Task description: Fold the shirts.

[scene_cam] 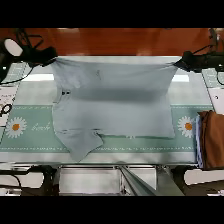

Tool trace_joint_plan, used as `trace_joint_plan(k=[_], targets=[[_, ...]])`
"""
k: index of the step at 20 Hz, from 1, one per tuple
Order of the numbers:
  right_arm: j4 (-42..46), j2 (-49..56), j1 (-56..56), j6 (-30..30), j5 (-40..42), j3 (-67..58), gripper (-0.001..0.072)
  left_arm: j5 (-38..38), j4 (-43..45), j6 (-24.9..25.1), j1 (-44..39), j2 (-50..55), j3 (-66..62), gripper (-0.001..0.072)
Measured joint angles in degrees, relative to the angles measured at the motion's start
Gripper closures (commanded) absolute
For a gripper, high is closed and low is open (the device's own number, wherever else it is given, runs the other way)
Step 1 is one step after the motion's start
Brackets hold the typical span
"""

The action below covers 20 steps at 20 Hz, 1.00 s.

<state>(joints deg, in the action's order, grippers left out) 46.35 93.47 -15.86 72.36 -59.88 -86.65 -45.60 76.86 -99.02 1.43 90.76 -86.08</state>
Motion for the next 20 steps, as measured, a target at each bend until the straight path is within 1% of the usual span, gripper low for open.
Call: trace_joint_plan(k=[4, 7, 8, 10, 13, 16, 20], targets=[[-1.99, 8.46, 0.0, 0.24, 1.6, -4.87, 0.069, 2.51, -1.81, -1.49, 0.07, 8.22, -2.64, 0.0673], [-2.21, 10.97, 0.0, 0.52, 1.03, -6.4, 0.0689, 2.03, -2.89, -1.88, 0.52, 10.49, -3.63, 0.0673], [-2.25, 11.39, 0.0, 0.55, 0.48, -6.62, 0.0689, 0.72, -3.04, -1.92, 0.85, 10.84, -4.07, 0.0673], [-2.16, 11.89, 0.0, 0.52, -1.92, -6.95, 0.0689, -3.58, -3.3, -1.07, 1.62, 11.19, -5.38, 0.0673], [-0.13, 12.24, 0.0, 0.42, -7.52, -7.19, 0.0689, -13.66, -3.45, 3.67, 2.78, 11.19, -6.56, 0.0673], [4.33, 12.41, 0.0, 1.16, -12.33, -6.8, 0.0689, -23.1, -3.65, 8.28, 3.28, 11.13, -5.51, 0.0673], [7.74, 12.46, 0.0, 2.25, -15.78, -4.72, 0.0689, -30.14, -5.09, 12.28, 3.5, 11.1, -1.55, 0.0673]])
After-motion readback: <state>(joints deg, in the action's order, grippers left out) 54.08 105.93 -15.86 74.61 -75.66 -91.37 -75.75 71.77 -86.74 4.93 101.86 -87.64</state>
